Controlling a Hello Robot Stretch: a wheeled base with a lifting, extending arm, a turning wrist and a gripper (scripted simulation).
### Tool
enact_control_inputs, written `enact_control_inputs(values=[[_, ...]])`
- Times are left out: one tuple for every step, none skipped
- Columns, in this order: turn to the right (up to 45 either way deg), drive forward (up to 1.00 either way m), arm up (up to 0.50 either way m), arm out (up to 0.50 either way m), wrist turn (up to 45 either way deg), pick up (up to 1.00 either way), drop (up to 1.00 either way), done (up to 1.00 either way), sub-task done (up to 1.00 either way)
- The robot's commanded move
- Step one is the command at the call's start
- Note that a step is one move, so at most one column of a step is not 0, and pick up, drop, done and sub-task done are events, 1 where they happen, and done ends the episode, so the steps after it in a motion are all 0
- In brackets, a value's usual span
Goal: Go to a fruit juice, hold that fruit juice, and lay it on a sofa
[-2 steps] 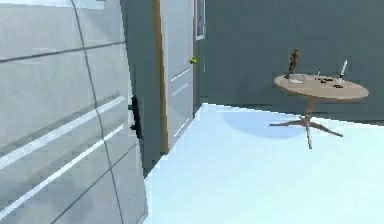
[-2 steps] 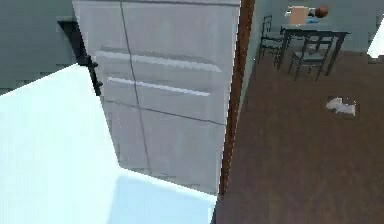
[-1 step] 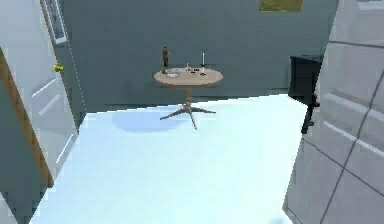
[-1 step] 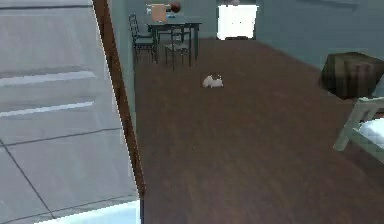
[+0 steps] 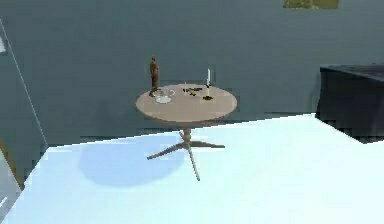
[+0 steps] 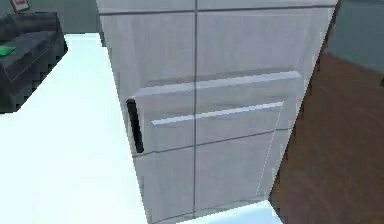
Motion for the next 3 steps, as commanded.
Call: enact_control_inputs(values=[[0.0,0.2,0.0,0.0,0.0,0.0,0.0,0.0,0.0],[42.0,0.0,0.0,0.0,0.0,0.0,0.0,0.0,0.0],[0.0,0.55,0.0,0.0,0.0,0.0,0.0,0.0,0.0]])
